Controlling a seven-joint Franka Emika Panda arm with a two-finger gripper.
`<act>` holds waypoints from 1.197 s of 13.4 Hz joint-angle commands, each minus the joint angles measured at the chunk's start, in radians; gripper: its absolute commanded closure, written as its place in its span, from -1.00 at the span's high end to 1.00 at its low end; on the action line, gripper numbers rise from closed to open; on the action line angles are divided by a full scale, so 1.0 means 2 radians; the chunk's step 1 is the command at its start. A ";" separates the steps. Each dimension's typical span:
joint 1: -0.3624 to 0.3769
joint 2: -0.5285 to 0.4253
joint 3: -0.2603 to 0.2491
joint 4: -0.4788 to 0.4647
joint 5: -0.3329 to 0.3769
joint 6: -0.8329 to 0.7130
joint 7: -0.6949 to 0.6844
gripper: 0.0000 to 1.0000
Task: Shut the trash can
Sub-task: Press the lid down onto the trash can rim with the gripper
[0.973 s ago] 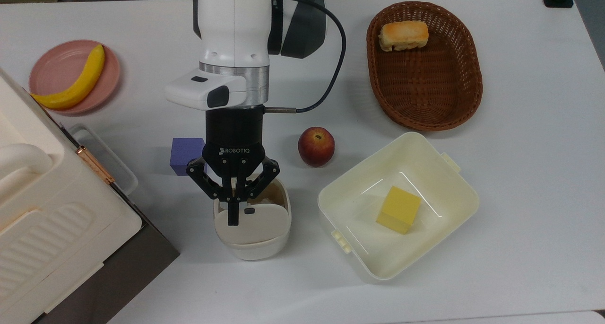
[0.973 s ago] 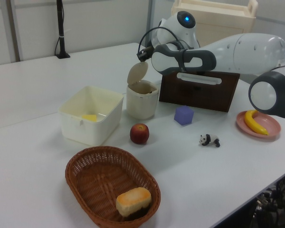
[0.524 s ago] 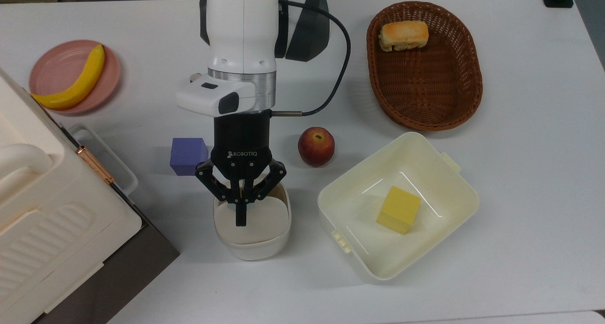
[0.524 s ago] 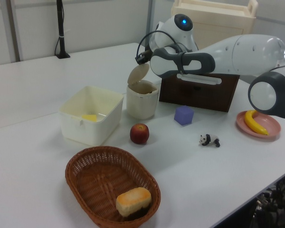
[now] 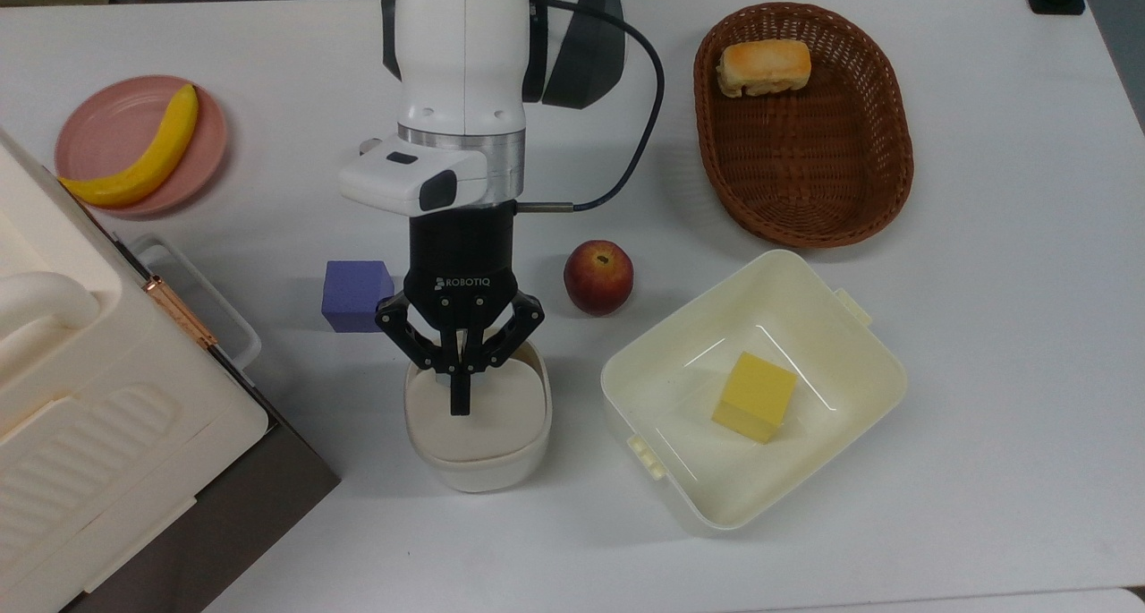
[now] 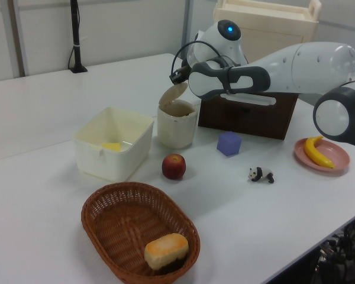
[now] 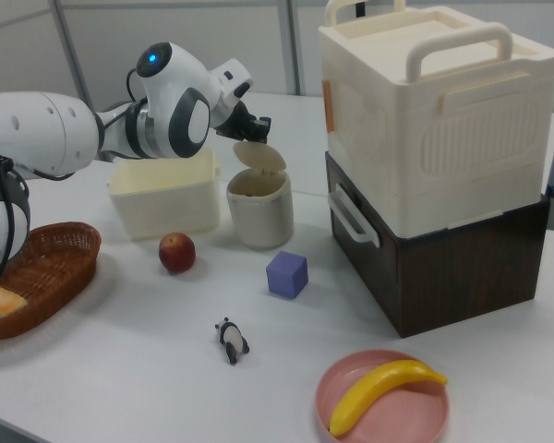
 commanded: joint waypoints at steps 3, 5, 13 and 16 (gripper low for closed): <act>-0.003 -0.051 0.003 -0.072 -0.008 0.009 -0.013 -1.00; -0.003 -0.065 0.003 -0.087 -0.007 0.009 -0.020 -1.00; -0.009 -0.081 0.002 -0.114 -0.008 0.008 -0.021 -1.00; -0.009 -0.081 0.002 -0.121 -0.008 0.008 -0.021 -1.00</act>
